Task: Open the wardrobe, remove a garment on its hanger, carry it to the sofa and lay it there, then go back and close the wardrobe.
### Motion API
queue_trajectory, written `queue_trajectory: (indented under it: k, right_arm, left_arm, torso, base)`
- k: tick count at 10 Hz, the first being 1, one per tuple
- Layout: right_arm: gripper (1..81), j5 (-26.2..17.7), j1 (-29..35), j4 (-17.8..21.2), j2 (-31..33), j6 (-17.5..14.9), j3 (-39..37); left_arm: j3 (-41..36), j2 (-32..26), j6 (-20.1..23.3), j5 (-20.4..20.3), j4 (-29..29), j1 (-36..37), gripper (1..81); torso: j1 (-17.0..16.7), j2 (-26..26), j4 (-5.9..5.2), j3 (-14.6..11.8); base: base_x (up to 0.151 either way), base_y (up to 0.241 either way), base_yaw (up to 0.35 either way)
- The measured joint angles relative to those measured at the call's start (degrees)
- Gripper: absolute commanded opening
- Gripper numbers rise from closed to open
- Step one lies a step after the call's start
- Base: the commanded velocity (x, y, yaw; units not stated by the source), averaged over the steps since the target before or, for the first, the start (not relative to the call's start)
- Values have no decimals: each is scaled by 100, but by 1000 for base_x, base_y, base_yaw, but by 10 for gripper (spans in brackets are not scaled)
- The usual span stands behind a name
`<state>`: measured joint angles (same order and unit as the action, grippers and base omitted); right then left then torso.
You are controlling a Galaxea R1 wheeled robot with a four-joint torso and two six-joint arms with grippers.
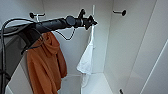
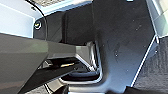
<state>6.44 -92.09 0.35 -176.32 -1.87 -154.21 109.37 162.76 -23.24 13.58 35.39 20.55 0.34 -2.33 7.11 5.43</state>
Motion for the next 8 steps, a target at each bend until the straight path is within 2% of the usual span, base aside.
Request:
queue_trajectory:
  k: [4, 8]
  right_arm:
    - [811, 50, -2, 0, 2, -4, 0]
    - [811, 87, 0, 0, 0, -4, 0]
  left_arm:
    - [-573, 202, 66, -50, -138, -444, 10]
    - [-1585, 119, 69, -324, -546, -788, 10]
  torso:
    - [0, 0, 0, 0]
    - [2, 0, 0, 2]
  base:
    - [0, 0, 0]
    - [0, 0, 0]
